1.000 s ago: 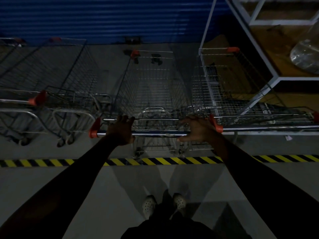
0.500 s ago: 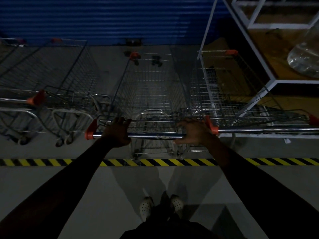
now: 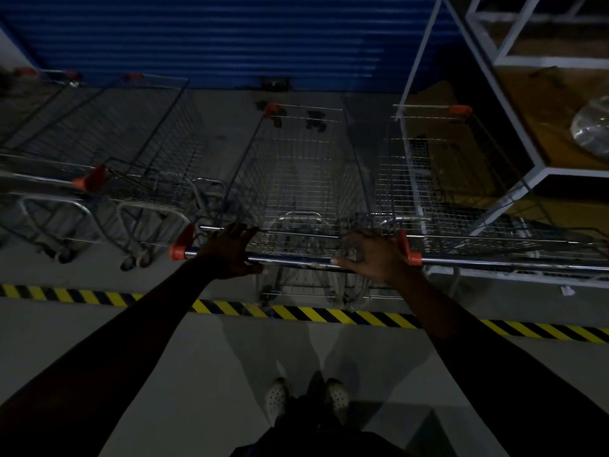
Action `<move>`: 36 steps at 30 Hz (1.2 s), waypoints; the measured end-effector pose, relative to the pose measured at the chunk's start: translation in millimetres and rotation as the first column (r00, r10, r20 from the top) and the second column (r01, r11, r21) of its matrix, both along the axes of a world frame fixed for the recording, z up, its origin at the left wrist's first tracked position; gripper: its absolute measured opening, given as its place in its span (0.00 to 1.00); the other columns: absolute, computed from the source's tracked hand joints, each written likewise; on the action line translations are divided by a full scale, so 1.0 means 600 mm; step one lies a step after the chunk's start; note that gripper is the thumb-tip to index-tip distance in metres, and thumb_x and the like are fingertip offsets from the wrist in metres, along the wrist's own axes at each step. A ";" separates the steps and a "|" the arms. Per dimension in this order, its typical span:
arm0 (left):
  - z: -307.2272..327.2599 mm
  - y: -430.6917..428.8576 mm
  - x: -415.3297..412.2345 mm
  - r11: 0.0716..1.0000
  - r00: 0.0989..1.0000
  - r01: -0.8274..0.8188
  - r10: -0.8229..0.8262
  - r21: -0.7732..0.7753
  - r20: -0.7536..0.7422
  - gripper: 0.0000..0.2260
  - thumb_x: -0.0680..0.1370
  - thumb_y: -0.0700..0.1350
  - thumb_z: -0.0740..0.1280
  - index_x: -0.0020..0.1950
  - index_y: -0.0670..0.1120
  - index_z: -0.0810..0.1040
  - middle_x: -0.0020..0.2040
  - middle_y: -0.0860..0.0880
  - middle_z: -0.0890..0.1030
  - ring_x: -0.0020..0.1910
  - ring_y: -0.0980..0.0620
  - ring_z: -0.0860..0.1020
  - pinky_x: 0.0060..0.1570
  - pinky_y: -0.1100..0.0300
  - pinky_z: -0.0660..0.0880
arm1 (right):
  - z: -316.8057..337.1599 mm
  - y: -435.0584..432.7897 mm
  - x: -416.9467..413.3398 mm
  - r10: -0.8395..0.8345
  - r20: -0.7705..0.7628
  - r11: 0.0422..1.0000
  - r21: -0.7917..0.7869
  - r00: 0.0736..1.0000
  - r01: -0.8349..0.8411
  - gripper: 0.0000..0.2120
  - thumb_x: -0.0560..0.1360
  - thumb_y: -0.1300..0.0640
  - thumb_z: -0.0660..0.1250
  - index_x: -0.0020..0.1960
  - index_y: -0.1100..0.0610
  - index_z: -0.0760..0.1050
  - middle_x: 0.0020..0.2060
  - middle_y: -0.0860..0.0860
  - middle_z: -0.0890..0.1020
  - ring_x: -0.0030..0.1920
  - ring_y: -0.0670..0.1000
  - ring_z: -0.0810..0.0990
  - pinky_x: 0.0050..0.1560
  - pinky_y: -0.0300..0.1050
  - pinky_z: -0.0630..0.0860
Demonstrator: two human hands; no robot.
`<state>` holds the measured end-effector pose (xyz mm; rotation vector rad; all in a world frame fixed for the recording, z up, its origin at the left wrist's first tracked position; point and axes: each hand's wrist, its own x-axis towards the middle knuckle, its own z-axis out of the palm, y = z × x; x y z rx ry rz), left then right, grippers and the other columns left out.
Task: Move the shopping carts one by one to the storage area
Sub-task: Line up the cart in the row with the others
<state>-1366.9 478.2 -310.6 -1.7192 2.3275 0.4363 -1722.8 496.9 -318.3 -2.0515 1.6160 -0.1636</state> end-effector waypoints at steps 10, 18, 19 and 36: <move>-0.001 0.018 -0.004 0.994 0.999 -0.015 0.010 -0.110 -0.048 0.55 0.62 0.84 0.45 0.78 0.49 0.63 0.78 0.45 0.62 0.78 0.42 0.58 0.71 0.36 0.62 | 0.009 -0.004 0.002 -0.011 -0.140 0.993 -0.115 0.990 -0.005 0.42 0.68 0.19 0.46 0.62 0.48 0.78 0.62 0.49 0.80 0.62 0.53 0.78 0.61 0.50 0.74; 0.002 0.017 -0.008 0.992 0.998 -0.058 0.061 -0.116 0.027 0.56 0.60 0.83 0.40 0.72 0.48 0.73 0.79 0.45 0.62 0.75 0.40 0.65 0.70 0.40 0.65 | 0.040 -0.010 0.012 0.034 -0.183 0.989 -0.137 0.982 -0.060 0.33 0.76 0.27 0.51 0.56 0.52 0.80 0.53 0.52 0.83 0.57 0.55 0.80 0.56 0.49 0.71; 0.002 0.013 -0.008 0.992 0.997 -0.063 0.069 -0.110 0.047 0.54 0.61 0.81 0.42 0.72 0.48 0.74 0.80 0.46 0.61 0.75 0.40 0.64 0.70 0.40 0.65 | 0.042 -0.012 0.013 0.039 -0.183 0.989 -0.134 0.982 -0.065 0.31 0.77 0.28 0.53 0.55 0.53 0.79 0.52 0.53 0.83 0.56 0.56 0.80 0.53 0.48 0.70; 0.000 0.017 -0.020 0.986 0.990 -0.053 0.030 -0.157 -0.141 0.48 0.71 0.80 0.41 0.76 0.48 0.68 0.75 0.42 0.68 0.74 0.39 0.65 0.70 0.37 0.64 | -0.013 0.026 0.026 -0.014 -0.021 0.912 -0.409 1.000 0.004 0.31 0.74 0.31 0.56 0.59 0.54 0.81 0.60 0.52 0.81 0.64 0.55 0.74 0.60 0.52 0.73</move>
